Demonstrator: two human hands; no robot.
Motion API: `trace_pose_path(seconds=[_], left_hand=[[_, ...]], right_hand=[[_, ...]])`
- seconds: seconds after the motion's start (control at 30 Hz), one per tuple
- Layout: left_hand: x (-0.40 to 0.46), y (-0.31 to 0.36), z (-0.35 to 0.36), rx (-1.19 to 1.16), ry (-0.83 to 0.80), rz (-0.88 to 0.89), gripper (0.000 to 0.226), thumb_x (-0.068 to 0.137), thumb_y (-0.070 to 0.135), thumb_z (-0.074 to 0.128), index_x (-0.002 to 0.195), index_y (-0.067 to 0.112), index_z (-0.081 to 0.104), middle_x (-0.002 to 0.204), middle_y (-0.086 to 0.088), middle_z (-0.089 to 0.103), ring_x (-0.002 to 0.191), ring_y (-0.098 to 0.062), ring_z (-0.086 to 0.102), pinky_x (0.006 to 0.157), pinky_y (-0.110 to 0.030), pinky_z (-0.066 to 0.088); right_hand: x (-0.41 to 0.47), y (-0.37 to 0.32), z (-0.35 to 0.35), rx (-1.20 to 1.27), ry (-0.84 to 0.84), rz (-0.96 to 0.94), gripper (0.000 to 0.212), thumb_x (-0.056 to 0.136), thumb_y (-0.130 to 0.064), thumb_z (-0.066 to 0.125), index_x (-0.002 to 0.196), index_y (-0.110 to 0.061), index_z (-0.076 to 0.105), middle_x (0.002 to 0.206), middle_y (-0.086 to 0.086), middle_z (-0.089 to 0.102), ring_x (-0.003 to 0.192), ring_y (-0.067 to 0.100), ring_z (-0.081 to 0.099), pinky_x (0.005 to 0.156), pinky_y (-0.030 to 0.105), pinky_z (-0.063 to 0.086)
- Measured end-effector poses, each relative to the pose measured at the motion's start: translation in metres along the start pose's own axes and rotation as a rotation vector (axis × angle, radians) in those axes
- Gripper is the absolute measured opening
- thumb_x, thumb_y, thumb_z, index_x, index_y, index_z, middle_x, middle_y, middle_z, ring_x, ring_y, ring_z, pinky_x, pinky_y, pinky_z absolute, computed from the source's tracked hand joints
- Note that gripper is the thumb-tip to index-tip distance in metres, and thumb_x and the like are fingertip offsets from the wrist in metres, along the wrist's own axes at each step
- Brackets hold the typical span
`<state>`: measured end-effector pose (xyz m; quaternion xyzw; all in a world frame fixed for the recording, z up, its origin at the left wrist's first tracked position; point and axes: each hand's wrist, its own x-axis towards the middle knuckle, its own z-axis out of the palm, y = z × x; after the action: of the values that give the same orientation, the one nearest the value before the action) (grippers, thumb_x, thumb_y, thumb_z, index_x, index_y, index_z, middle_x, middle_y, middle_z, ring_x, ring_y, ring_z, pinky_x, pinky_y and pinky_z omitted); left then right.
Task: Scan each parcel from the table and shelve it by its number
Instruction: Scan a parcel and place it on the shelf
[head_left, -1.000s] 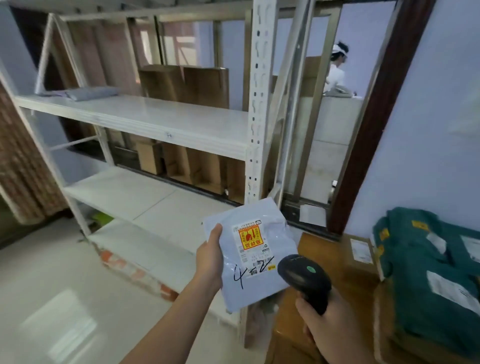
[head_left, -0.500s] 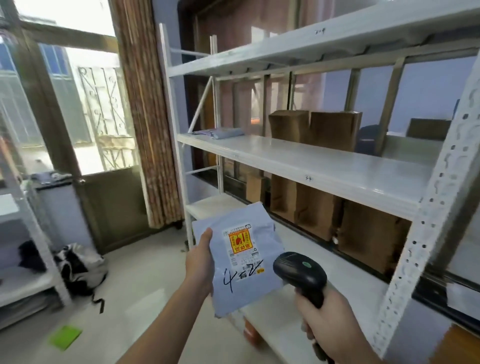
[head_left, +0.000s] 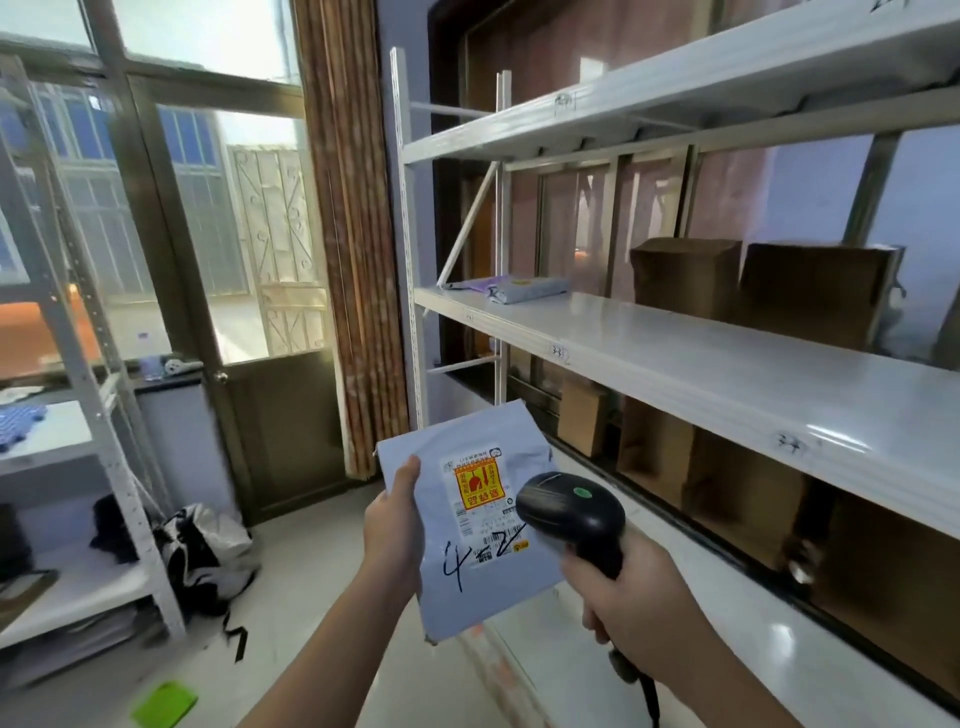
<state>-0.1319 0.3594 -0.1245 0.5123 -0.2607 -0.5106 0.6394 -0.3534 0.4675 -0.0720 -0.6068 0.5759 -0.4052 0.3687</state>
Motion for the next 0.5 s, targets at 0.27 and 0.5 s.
trace_pose_path(seconds=[0.27,0.5], left_hand=[[0.100,0.040,0.039,0.032,0.000,0.073,0.049,0.100,0.054,0.060,0.118,0.010,0.071,0.096,-0.008,0.082,0.084,-0.027,0.080,0.070,-0.039,0.056],[0.179,0.083,0.053,0.040,0.016,0.106,0.050,0.099,0.056,0.060,0.114,0.011,0.073,0.099,-0.011,0.081,0.093,-0.036,0.078,0.093,-0.058,0.058]], right_hand=[[0.117,-0.006,0.003,0.028,0.012,-0.030,0.008,0.087,-0.015,0.068,0.087,-0.014,0.060,0.049,0.007,0.060,0.040,0.014,0.057,0.044,0.024,0.047],[0.196,-0.032,0.016,0.011,-0.014,-0.055,0.008,0.089,-0.019,0.067,0.087,-0.019,0.059,0.050,0.007,0.062,0.040,0.013,0.057,0.044,0.023,0.048]])
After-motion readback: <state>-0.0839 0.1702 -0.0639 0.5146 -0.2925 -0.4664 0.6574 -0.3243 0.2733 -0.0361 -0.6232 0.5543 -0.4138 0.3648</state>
